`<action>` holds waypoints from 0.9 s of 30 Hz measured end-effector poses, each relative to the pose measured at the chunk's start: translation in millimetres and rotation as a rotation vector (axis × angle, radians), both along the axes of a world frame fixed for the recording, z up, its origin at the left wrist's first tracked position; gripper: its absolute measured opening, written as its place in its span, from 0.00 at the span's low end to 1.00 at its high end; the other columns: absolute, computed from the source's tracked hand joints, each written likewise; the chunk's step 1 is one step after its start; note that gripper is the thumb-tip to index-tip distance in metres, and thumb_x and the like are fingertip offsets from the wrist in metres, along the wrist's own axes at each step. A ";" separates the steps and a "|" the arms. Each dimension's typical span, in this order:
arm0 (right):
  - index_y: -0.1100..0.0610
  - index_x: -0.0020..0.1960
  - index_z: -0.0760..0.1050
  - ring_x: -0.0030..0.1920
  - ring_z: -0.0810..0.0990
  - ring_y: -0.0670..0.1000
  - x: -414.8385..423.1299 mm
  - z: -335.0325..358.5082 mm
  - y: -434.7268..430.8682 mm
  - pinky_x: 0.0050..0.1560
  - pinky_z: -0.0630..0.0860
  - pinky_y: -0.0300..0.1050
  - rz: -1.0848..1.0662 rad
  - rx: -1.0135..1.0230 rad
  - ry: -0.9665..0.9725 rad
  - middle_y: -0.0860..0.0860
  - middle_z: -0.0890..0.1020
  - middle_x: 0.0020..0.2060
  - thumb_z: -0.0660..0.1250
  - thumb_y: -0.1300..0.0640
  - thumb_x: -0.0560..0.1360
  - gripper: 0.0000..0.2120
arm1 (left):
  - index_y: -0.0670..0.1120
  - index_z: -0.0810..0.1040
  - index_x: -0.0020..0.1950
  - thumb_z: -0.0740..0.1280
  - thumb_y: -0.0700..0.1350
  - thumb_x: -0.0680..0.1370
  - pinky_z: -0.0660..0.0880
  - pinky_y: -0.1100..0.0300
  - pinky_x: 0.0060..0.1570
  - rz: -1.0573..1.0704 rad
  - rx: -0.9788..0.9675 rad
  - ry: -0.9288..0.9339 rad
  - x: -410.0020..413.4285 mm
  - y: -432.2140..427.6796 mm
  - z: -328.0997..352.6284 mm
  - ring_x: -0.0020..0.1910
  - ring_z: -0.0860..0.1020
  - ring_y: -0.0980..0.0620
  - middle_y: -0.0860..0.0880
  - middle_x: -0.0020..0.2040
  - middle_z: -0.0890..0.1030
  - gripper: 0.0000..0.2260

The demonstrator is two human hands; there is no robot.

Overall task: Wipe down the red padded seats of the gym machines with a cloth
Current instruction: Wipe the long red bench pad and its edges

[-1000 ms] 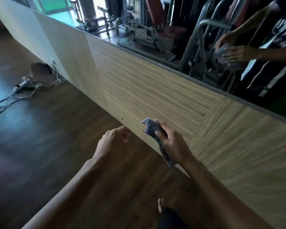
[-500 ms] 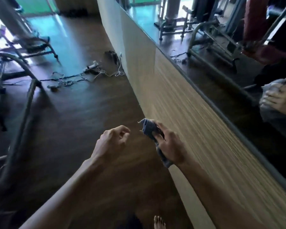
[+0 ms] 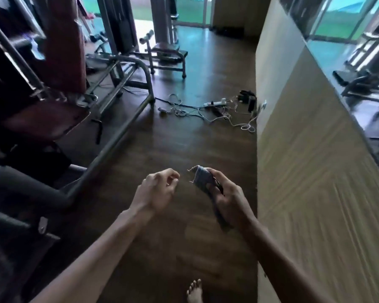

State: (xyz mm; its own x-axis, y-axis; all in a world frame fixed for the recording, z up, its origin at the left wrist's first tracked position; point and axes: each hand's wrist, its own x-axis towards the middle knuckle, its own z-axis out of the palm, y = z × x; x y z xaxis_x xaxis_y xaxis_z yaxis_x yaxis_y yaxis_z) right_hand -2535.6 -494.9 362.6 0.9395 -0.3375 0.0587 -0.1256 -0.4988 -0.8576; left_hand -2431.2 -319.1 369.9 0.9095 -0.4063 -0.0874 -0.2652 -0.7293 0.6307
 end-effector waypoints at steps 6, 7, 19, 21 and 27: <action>0.42 0.66 0.75 0.52 0.80 0.37 142.0 0.3 -8.3 0.55 0.74 0.33 0.193 0.039 0.013 0.41 0.84 0.53 0.64 0.60 0.80 0.18 | 0.57 0.81 0.55 0.66 0.50 0.79 0.78 0.51 0.54 0.192 0.014 -0.001 102.0 9.2 6.4 0.51 0.83 0.51 0.56 0.49 0.84 0.07; 0.43 0.66 0.75 0.51 0.79 0.36 166.0 -0.4 -7.7 0.53 0.72 0.29 0.233 0.033 0.009 0.40 0.83 0.53 0.64 0.60 0.80 0.19 | 0.57 0.81 0.56 0.66 0.51 0.79 0.79 0.50 0.54 0.226 0.018 -0.001 119.0 12.4 4.9 0.51 0.83 0.51 0.56 0.49 0.84 0.07; 0.45 0.67 0.75 0.50 0.77 0.36 471.8 1.5 21.2 0.47 0.67 0.21 0.690 0.005 0.008 0.42 0.83 0.52 0.65 0.59 0.79 0.18 | 0.55 0.82 0.54 0.67 0.48 0.79 0.78 0.57 0.51 0.712 0.011 0.005 323.8 46.4 5.5 0.47 0.83 0.55 0.55 0.47 0.84 0.06; 0.45 0.68 0.74 0.54 0.79 0.41 523.3 5.5 37.2 0.49 0.69 0.26 0.757 -0.027 0.014 0.44 0.83 0.55 0.65 0.58 0.79 0.19 | 0.55 0.82 0.54 0.67 0.48 0.79 0.78 0.57 0.51 0.786 0.010 -0.001 355.9 58.7 8.5 0.47 0.83 0.55 0.55 0.48 0.85 0.06; 0.48 0.70 0.73 0.59 0.79 0.48 654.9 2.9 107.2 0.51 0.66 0.31 0.912 -0.081 0.015 0.47 0.82 0.60 0.64 0.58 0.80 0.19 | 0.53 0.82 0.56 0.68 0.48 0.80 0.78 0.53 0.50 0.926 0.027 -0.040 454.1 111.2 5.8 0.50 0.83 0.49 0.50 0.50 0.86 0.07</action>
State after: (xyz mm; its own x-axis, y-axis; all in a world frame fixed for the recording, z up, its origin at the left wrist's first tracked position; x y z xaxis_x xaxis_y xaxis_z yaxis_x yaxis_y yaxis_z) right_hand -1880.7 -387.7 365.5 0.8407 0.5403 0.0354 0.3355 -0.4684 -0.8173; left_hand -1977.1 -207.9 375.6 0.8728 0.4857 -0.0478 0.4094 -0.6753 0.6135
